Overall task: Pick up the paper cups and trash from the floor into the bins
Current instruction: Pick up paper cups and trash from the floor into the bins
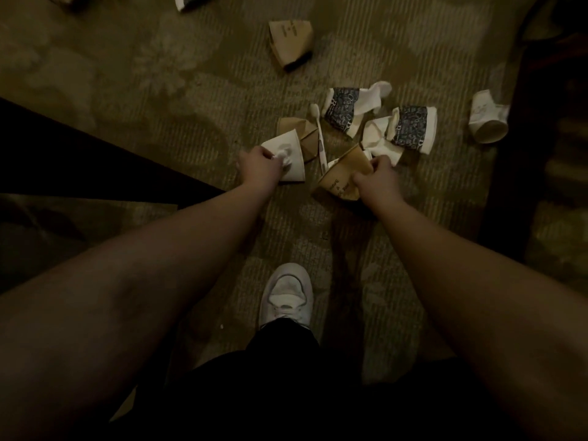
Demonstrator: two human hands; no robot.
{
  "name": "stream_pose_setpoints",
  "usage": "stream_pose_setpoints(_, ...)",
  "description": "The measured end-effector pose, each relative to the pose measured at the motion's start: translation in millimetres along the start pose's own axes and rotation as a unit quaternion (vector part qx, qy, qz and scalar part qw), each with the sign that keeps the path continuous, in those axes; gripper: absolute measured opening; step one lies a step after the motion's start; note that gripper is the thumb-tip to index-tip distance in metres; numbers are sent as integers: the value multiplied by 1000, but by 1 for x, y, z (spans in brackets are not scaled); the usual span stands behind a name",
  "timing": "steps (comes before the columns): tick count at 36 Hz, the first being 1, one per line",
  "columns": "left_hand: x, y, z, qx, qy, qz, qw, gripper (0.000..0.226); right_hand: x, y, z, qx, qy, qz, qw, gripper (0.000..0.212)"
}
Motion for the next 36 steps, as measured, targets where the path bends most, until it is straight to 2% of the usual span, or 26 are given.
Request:
stream_pose_setpoints(5, 0, 5, 1, 22, -20, 14, 999, 32, -2, 6, -1, -4, -23, -26, 999, 46)
stream_pose_setpoints(9, 0, 7, 0, 62, -45, 23, 997, 64, -4, 12, -3, -5, -24, -32, 999, 44)
stream_pose_setpoints(11, 0, 9, -2, 75, -44, 35, 996, 74, -5, 15, -4, -10, -15, -28, 999, 50)
stream_pose_setpoints(15, -1, 9, 1, 87, -24, 62, 994, 68, -6, 20, -7, -50, -14, 4, 999, 61)
stream_pose_setpoints(19, 0, 5, 5, 73, -40, 72, 994, 61, -8, 20, -10, -111, -37, 38, 992, 61)
stream_pose_setpoints(22, -1, 0, 3, 41, -28, 77, 996, 55, -10, 20, -9, -122, -44, 48, 990, 56)
stream_pose_setpoints(28, -2, -5, 4, 39, -74, 95, 992, 46, -17, 11, -24, -154, -35, 77, 984, 66)
stream_pose_setpoints(31, -1, -6, 3, 52, -117, 91, 988, 46, -18, 5, -29, -151, 1, 92, 984, 73)
stream_pose_setpoints(36, -6, -8, -22, 84, -207, 106, 969, 45, -19, -6, -41, -150, 120, 124, 974, 60)
Point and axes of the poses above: each hand's wrist, its own y-axis towards the middle knuckle, its own x-axis out of the back of the hand, z = x × y, the point moved 10 cm from there along y, towards the middle knuckle, and after that the axes turned 8 degrees about -z, right-handed, at the moved point
